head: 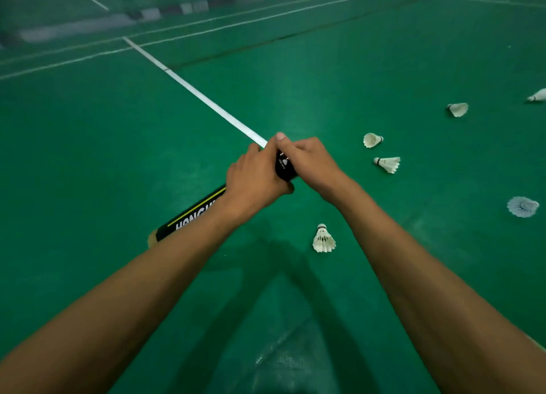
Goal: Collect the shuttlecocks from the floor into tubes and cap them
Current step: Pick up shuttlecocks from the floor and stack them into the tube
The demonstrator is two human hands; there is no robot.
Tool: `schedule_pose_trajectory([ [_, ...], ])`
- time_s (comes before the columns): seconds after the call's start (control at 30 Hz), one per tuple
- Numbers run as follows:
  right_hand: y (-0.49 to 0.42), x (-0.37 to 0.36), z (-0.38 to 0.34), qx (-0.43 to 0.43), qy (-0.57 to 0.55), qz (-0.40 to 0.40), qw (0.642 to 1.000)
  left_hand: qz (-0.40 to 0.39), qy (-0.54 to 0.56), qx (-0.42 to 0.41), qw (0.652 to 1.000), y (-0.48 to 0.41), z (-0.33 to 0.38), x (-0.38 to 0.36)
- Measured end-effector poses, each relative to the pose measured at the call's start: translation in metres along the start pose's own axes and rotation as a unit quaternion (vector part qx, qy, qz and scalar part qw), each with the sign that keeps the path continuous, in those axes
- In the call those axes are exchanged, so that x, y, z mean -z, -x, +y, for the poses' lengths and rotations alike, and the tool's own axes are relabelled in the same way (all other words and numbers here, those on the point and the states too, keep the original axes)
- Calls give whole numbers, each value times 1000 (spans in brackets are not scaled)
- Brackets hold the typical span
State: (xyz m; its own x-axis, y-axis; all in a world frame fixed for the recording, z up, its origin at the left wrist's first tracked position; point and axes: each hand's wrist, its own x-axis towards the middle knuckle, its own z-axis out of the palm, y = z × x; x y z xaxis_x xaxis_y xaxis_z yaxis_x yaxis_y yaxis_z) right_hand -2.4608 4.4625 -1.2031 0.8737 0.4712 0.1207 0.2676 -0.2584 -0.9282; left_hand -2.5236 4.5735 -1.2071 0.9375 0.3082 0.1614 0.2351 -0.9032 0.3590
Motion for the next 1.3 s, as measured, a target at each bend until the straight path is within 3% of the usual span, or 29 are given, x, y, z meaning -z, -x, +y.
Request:
schedule_pose_trajectory([
  [0.17,-24,20,15,-16,-26,44,999,-32,3,43,999,-17,29,-6],
  [0.37,-39,27,19,-29,-74,33,996,-48,-10,78,996,-34,39,-6],
  [0.57,-47,23,31,-22,18,60,998,-47,25,97,994,-51,40,-27],
  [0.7,-45,32,49,-11,21,57,998,-61,35,93,993,-54,48,-41],
  [0.93,-39,43,50,-37,102,118,987,-76,32,109,991,-68,51,-63],
  [1.3,-23,52,58,-66,181,88,977,-90,55,130,986,-71,61,-86],
])
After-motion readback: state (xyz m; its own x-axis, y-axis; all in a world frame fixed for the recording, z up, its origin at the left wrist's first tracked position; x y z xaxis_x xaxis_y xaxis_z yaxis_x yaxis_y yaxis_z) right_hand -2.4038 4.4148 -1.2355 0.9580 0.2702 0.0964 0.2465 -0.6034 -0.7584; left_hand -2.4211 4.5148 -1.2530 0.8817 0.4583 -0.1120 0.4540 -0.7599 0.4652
